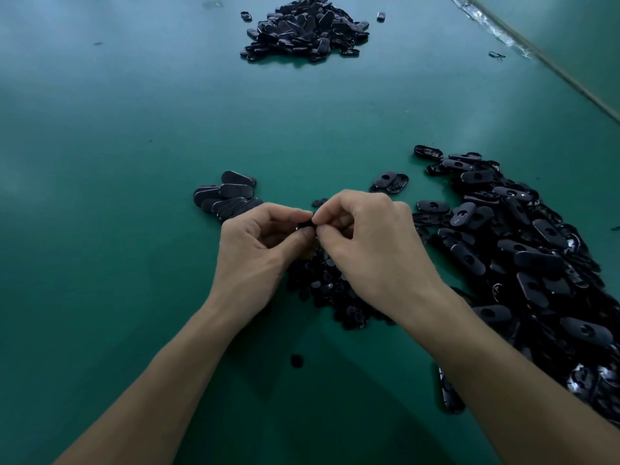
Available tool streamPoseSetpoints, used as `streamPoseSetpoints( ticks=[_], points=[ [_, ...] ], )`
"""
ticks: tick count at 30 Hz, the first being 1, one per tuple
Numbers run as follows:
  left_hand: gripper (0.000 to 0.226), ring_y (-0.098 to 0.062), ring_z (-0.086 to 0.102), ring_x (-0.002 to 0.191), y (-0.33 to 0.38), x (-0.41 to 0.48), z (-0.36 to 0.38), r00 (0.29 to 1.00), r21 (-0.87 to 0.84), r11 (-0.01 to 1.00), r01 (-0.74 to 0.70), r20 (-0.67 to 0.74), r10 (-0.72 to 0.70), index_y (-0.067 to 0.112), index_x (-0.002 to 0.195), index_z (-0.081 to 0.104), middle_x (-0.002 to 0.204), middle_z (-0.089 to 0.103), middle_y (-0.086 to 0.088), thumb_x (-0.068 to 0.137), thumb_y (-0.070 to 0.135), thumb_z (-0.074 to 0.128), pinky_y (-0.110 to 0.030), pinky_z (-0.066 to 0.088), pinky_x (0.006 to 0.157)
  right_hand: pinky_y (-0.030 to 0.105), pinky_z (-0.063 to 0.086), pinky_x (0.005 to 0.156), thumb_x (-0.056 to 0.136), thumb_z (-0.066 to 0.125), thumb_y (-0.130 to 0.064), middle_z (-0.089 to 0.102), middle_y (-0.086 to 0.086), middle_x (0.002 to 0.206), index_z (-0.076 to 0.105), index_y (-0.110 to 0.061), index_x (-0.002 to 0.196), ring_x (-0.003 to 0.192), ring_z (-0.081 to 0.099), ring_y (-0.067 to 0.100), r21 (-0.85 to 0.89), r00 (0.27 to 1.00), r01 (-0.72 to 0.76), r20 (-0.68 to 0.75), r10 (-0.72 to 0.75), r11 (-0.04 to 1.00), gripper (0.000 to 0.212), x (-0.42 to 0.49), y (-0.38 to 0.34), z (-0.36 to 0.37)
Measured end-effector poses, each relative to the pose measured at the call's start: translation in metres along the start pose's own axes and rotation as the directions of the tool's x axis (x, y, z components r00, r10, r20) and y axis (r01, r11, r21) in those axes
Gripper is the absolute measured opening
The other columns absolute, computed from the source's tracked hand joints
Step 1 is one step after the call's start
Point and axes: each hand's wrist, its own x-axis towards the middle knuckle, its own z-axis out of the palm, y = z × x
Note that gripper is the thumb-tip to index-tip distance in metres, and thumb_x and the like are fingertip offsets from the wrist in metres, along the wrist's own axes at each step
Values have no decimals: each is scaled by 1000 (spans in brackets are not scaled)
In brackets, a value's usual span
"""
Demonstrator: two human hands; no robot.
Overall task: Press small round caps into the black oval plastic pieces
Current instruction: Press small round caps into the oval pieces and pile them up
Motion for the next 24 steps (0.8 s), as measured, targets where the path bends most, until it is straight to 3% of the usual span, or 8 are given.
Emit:
streamPoseSetpoints(
  ticks=[9,13,17,21,24],
  points=[
    [23,-20,74,78,4,-1,0,1000,-7,1000,-2,4,2,13,87,72,85,77,-6,82,-10,72,-34,62,78,7,46,61,89,68,-12,64,-11,70,63,-26,83,71,61,0,27,999,-18,-47,20,999,16,1,1,-1],
    [20,-26,75,82,3,-1,0,1000,54,998,-18,6,17,13,87,70,87,77,-7,82,-6,75,-37,62,80,20,51,66,91,67,-13,64,-8,77,62,-25,84,75,60,6,-42,998,9,-56,-12,999,15,-2,0,2],
    [17,-13,73,75,1,-1,1,999,102,994,-32,-4,33,16,86,68,82,76,-2,82,3,78,-24,58,70,37,56,77,94,62,-16,67,-1,87,65,-29,91,86,64,19,-96,999,39,-11,-41,995,13,-3,-4,2],
    [18,-17,71,69,0,-1,1,999,143,989,-44,-9,46,20,83,66,78,75,-3,80,9,80,-30,60,66,39,57,76,93,62,-19,68,4,91,66,-32,92,90,65,22,-104,996,63,76,-55,993,13,1,-4,-4],
    [21,-18,69,64,0,-1,1,999,127,991,-42,-6,43,18,83,65,75,74,-6,84,0,76,-32,60,64,39,58,76,91,64,-16,69,-2,87,69,-28,91,89,65,17,-99,994,85,70,-78,992,13,3,-4,-9]
  ],
)
